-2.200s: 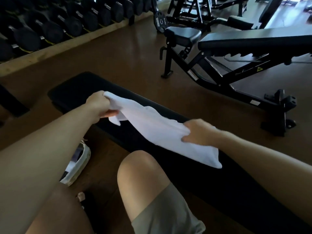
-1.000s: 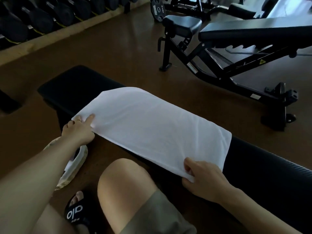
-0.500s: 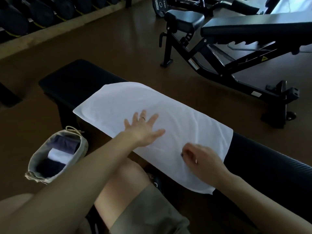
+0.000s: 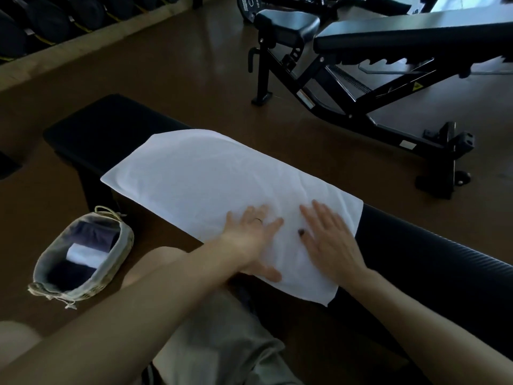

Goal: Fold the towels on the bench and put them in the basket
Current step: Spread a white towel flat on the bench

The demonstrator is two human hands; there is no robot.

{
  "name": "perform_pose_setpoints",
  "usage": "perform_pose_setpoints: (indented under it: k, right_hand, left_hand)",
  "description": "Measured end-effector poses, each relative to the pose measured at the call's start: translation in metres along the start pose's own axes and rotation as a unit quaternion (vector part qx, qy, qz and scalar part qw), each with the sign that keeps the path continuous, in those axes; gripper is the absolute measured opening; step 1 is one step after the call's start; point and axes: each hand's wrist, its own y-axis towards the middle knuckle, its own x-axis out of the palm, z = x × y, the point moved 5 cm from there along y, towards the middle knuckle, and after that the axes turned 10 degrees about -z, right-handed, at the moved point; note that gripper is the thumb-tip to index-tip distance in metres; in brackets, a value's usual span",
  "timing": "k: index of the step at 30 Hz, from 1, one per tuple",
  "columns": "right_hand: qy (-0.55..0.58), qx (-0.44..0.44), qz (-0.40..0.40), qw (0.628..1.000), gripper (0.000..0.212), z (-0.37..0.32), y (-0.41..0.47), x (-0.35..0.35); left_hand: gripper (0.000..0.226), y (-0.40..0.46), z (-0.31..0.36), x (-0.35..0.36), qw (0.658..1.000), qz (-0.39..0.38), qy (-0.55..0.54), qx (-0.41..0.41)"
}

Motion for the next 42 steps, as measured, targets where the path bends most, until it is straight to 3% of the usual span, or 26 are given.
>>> perform_pose_setpoints:
  k: [3, 7, 11, 13, 17, 20, 22, 25, 29, 33, 38, 42]
  right_hand:
    - [0.033, 0.066, 0.006, 0.997, 0.065, 0.039, 0.019, -0.012]
    - [0.012, 0.101, -0.02, 0.995, 0.063, 0.073, 0.031, -0.009]
    - [0.052, 0.192, 0.0, 0.98, 0.063, 0.089, 0.035, -0.021]
    - [0.02, 0.168, 0.028, 0.985, 0.064, 0.075, 0.038, -0.027]
    - [0.009, 0.054, 0.018, 0.998, 0.061, 0.039, 0.047, -0.018]
    - [0.047, 0.121, 0.0, 0.991, 0.061, 0.041, 0.055, -0.017]
    - [0.052, 0.133, 0.022, 0.989, 0.062, 0.032, 0.064, -0.028]
    - [0.012, 0.016, 0.039, 0.999, 0.059, -0.01, 0.086, -0.04]
    - [-0.052, -0.09, -0.041, 0.994, 0.058, -0.074, 0.12, -0.028]
    - [-0.092, -0.147, -0.053, 0.983, 0.059, -0.128, 0.159, -0.021]
    - [-0.073, -0.172, -0.057, 0.981, 0.057, -0.181, 0.224, -0.028]
    - [0.0, -0.178, 0.029, 0.984, 0.04, -0.207, 0.28, -0.045]
  left_hand:
    - [0.118, -0.002, 0.053, 0.01, 0.995, 0.026, 0.035, 0.092]
    - [0.114, 0.012, 0.104, 0.04, 0.978, 0.065, 0.156, 0.123]
    - [0.088, 0.006, 0.122, 0.06, 0.954, 0.112, 0.222, 0.169]
    - [0.08, 0.005, 0.126, 0.066, 0.947, 0.109, 0.237, 0.186]
    - [0.08, 0.004, 0.121, 0.06, 0.952, 0.051, 0.198, 0.227]
    - [0.063, -0.015, 0.099, 0.033, 0.96, -0.005, 0.059, 0.272]
    - [0.054, -0.019, 0.065, 0.004, 0.974, 0.028, -0.06, 0.216]
    - [0.055, -0.009, -0.013, -0.029, 0.99, 0.099, -0.091, 0.039]
    - [0.066, 0.007, -0.116, -0.03, 0.978, 0.076, -0.162, -0.105]
    - [0.069, 0.019, -0.181, -0.008, 0.972, 0.083, -0.167, -0.145]
    - [0.07, 0.032, -0.232, -0.001, 0.945, 0.194, -0.212, -0.16]
    - [0.079, 0.045, -0.252, -0.005, 0.936, 0.208, -0.224, -0.173]
